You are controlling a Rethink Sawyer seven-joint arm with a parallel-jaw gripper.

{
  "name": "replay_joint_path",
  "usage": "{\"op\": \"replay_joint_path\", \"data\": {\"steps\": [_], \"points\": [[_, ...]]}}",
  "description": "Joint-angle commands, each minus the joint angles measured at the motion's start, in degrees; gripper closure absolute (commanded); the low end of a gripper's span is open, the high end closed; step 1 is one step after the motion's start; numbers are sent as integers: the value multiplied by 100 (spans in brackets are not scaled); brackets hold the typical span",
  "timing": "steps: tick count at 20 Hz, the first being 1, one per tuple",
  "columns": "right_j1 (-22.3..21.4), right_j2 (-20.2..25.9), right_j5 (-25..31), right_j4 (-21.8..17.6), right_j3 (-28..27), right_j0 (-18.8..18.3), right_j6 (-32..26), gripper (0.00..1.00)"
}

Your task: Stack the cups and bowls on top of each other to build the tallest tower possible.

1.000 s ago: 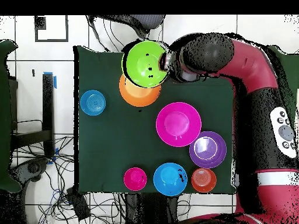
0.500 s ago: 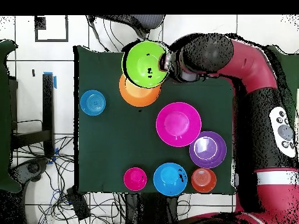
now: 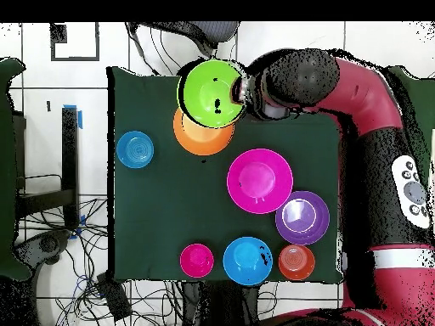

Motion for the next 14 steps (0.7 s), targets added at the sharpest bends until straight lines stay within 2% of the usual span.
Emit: {"op": "replay_joint_path", "data": {"steps": [1, 14], "points": [[99, -106, -437, -25, 234, 192, 240, 100], [146, 29, -974, 161, 388, 140, 222, 100]]}}
